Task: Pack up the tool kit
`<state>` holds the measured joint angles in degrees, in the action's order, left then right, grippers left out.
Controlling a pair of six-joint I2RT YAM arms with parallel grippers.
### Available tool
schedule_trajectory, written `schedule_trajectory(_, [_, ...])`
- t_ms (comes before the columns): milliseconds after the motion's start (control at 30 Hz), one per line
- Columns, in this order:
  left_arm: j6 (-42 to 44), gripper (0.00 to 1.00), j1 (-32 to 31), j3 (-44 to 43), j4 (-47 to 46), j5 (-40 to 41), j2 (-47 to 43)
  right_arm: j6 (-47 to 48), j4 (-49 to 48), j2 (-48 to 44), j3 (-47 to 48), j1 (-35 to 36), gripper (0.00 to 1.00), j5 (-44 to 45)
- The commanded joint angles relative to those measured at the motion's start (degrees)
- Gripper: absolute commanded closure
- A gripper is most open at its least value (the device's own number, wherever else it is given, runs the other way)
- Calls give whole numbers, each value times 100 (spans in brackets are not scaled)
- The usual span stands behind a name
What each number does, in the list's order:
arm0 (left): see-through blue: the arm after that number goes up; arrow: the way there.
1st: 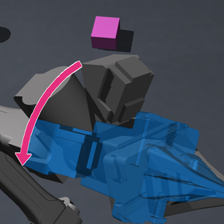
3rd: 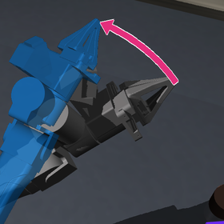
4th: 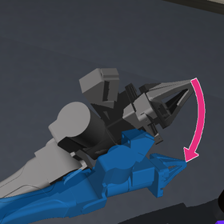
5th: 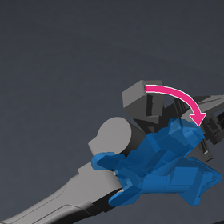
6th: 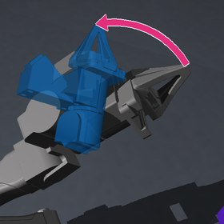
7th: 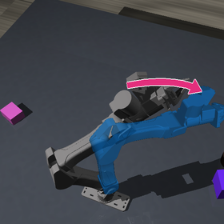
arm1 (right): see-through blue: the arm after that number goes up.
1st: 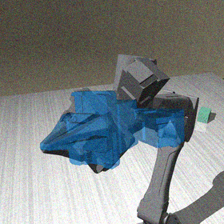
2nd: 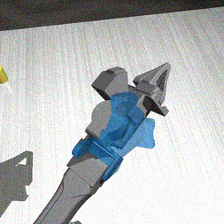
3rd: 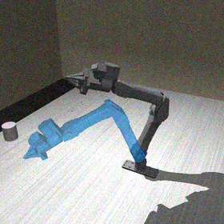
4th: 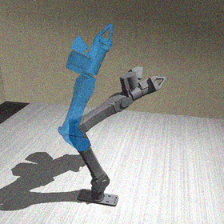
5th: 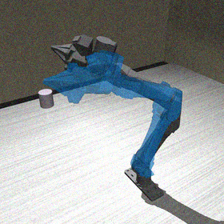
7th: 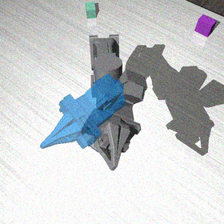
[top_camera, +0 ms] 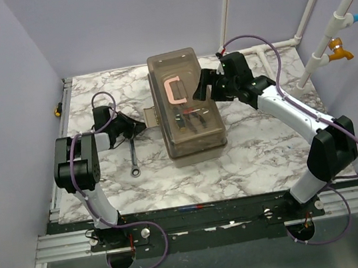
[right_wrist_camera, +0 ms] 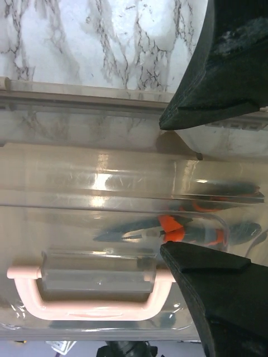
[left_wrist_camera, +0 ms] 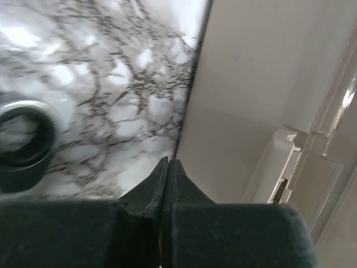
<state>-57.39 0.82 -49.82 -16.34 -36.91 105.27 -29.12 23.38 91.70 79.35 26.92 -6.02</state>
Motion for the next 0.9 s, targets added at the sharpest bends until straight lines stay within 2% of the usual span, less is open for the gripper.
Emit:
schedule_trajectory(0, [-443, 100, -305, -341, -726, -444, 354, -111, -239, -5, -197, -124, 17, -203])
schedule_trajectory(100, [-808, 100, -391, -487, -1157, -759, 659, -158, -304, -1, -269, -182, 29, -303])
schedule_trajectory(167, [-1152, 100, -413, -510, -1615, -968, 839, -157, -324, 14, -279, -178, 33, -373])
schedule_trajectory(433, [-2626, 100, -407, -659, -3681, -1617, 1518, -90, -351, 16, -236, -178, 36, -529])
schedule_trajectory(633, [-2623, 100, -394, -412, -3919, -1562, 1078, -6, -264, 96, -192, -186, 37, -559])
schedule_trajectory(767, [-3222, 100, -398, -354, -4731, -1713, 1100, 13, -250, 120, -192, -180, 37, -595])
schedule_trajectory(867, [-3341, 100, -391, -294, -4860, -1758, 1021, 25, -241, 128, -183, -178, 37, -615])
